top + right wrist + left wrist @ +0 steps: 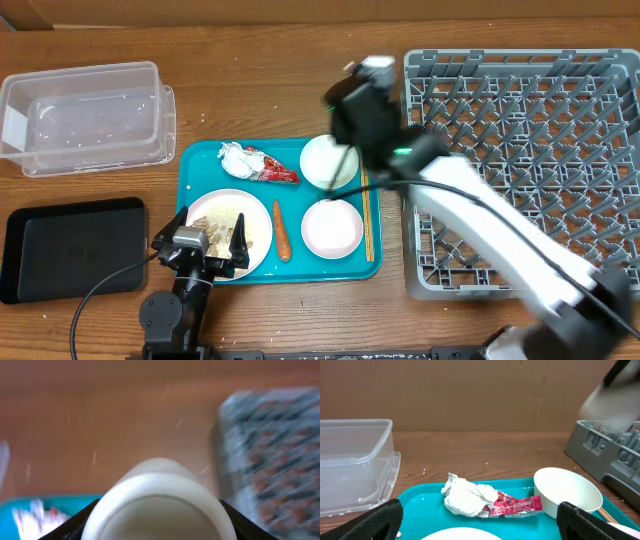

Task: Sort waste into correct bins and load items into the dishwasher
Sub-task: 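Carry the white cup to the dish rack and release it upright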

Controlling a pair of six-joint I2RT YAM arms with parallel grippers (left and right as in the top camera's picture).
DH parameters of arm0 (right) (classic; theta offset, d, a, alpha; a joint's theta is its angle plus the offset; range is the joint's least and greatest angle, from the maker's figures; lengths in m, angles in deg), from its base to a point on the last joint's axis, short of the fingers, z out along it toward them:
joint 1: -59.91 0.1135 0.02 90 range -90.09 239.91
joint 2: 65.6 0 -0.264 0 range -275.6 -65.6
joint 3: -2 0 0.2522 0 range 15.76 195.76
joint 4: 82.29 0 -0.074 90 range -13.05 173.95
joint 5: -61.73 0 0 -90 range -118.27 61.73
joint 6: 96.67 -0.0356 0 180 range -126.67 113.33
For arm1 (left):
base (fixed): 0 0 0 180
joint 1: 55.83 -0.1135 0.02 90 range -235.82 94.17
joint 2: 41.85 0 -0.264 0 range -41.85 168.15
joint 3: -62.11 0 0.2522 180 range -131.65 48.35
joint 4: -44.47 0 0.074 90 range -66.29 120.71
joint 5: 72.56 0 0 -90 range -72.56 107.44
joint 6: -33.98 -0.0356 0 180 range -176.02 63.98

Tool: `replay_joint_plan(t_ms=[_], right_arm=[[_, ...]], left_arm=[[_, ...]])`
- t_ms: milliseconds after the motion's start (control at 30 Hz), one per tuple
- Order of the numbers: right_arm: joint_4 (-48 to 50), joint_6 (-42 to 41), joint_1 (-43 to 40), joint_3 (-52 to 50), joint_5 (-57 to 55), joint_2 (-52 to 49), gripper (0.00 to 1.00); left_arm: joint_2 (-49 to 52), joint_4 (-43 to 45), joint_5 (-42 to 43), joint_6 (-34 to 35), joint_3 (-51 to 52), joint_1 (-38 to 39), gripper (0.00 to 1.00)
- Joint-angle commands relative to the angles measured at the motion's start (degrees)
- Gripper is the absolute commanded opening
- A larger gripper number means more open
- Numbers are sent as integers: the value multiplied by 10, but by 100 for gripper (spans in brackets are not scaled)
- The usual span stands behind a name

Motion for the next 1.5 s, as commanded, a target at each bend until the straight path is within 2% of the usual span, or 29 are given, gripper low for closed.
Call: replay_joint_plan(t_ms=[0,200,400,600,733,767,800,900,933,1133,1233,1467], right_arm=[[-18,14,-75,14,-47,63,55],[-52,27,-262,12,-28,76,56],[-66,45,-449,5,88,55,56],[-76,71,-554,-4,221,14,56],[-85,83,-564,-4,223,-16,58],[-87,83,-564,-4,222,-21,61],[-89,83,-564,-4,222,-26,64],[-96,83,-563,-4,223,-36,87],[-99,82,-563,-4,223,-37,90],[-124,75,-563,-3,228,-32,92],[-137,68,-553,-3,265,-12,92],[-129,68,-450,-3,389,40,94]], left_arm=[[-7,-1,-5,-13,2,3,100],[-7,-1,-5,-13,2,3,100],[-7,-1,-5,-13,2,3,100],[-7,-1,-5,-13,2,3,100],[-7,-1,-5,-13,2,3,100],[-7,-1,-5,-13,2,3,100],[-7,-1,-5,-13,2,3,100],[-7,-1,-5,-13,2,3,100],[-7,-1,-5,-13,2,3,100],[-7,-1,-5,-13,2,3,100],[-7,-1,-5,-13,2,3,100],[-7,-1,-5,-13,2,3,100]])
